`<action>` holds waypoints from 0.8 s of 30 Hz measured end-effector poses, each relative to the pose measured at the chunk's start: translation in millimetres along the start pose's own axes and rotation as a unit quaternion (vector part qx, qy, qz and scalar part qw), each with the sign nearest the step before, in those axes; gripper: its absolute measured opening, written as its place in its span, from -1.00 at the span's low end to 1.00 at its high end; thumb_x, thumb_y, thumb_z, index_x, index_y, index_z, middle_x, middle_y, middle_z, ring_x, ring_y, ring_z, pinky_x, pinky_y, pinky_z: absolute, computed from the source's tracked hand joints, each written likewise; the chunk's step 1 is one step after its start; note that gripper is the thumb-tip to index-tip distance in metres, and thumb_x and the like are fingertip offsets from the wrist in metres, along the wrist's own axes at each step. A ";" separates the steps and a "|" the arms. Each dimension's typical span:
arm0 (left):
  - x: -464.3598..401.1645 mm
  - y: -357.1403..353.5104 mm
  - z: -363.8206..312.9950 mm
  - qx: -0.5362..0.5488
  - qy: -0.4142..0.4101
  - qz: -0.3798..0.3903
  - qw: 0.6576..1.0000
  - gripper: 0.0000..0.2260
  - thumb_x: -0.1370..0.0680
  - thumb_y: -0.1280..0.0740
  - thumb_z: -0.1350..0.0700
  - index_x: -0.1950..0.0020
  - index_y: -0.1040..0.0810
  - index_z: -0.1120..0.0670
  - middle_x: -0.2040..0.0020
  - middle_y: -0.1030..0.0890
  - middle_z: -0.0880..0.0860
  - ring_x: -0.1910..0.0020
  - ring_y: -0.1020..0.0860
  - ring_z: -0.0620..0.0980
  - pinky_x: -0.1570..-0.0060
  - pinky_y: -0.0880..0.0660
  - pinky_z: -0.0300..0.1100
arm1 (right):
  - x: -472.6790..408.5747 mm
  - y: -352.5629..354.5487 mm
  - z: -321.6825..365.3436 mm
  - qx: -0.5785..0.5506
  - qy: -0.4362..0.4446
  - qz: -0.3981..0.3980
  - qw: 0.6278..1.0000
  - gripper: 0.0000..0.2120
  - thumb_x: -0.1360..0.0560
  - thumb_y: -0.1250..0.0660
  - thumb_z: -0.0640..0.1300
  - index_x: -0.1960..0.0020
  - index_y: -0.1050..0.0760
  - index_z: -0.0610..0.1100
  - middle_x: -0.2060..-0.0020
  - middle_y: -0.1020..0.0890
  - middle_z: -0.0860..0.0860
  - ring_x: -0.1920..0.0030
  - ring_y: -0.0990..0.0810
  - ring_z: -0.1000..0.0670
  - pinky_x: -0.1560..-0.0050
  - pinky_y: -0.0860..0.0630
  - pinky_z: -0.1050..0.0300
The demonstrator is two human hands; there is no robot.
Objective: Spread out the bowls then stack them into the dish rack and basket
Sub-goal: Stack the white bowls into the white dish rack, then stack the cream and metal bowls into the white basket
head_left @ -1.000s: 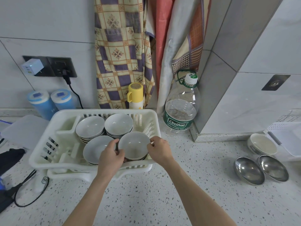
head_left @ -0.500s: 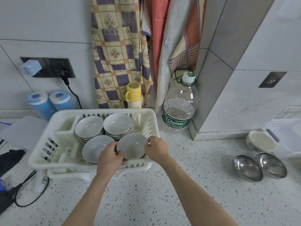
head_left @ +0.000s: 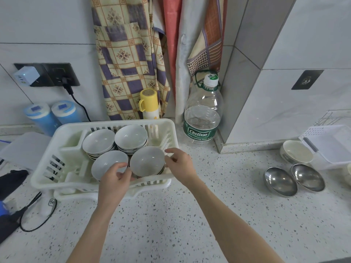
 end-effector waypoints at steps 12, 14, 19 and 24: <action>112.2 -84.6 -38.1 0.114 0.031 0.014 0.993 -0.93 -0.60 -0.33 0.00 0.05 -0.57 -0.06 0.30 -0.70 -0.02 0.58 -0.41 -0.16 0.51 -0.38 -0.22 | 87.9 102.8 -76.5 -0.153 -0.068 0.027 0.986 -0.76 -0.57 -0.20 -0.17 -0.15 -0.53 0.05 0.38 -0.66 0.10 0.46 -0.34 0.03 0.46 -0.34 0.17; 136.4 -125.4 -46.2 0.117 0.050 0.040 0.991 -0.92 -0.60 -0.34 0.01 0.04 -0.58 -0.03 0.30 -0.71 -0.01 0.57 -0.40 -0.13 0.45 -0.40 -0.16 | 107.4 138.8 -103.5 -0.154 -0.083 0.024 0.984 -0.76 -0.58 -0.19 -0.19 -0.14 -0.53 0.03 0.38 -0.67 0.09 0.48 -0.33 0.04 0.47 -0.32 0.18; 211.4 -235.8 -80.3 0.130 0.067 0.109 0.983 -0.93 -0.60 -0.33 0.00 0.00 -0.58 -0.05 0.28 -0.71 -0.01 0.57 -0.41 -0.14 0.47 -0.37 -0.25 | 162.0 247.7 -177.1 -0.147 -0.137 -0.016 0.979 -0.73 -0.56 -0.18 -0.20 -0.18 -0.57 -0.06 0.38 -0.67 0.08 0.51 -0.31 0.09 0.45 -0.32 0.20; 278.9 -333.4 -125.2 0.128 0.071 0.195 0.970 -0.92 -0.60 -0.31 -0.01 -0.02 -0.58 -0.06 0.27 -0.71 0.00 0.54 -0.43 -0.15 0.53 -0.34 -0.34 | 202.7 351.0 -233.3 -0.149 -0.173 -0.078 0.970 -0.76 -0.57 -0.19 -0.18 -0.13 -0.58 -0.02 0.35 -0.69 0.08 0.49 -0.36 0.10 0.45 -0.36 0.22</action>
Point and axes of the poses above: each hand's wrist, its own x-axis away from the middle knuckle, its own y-axis out of the back of the hand, z = x × y, the point moved 3 cm from there along -x, towards the middle knuckle
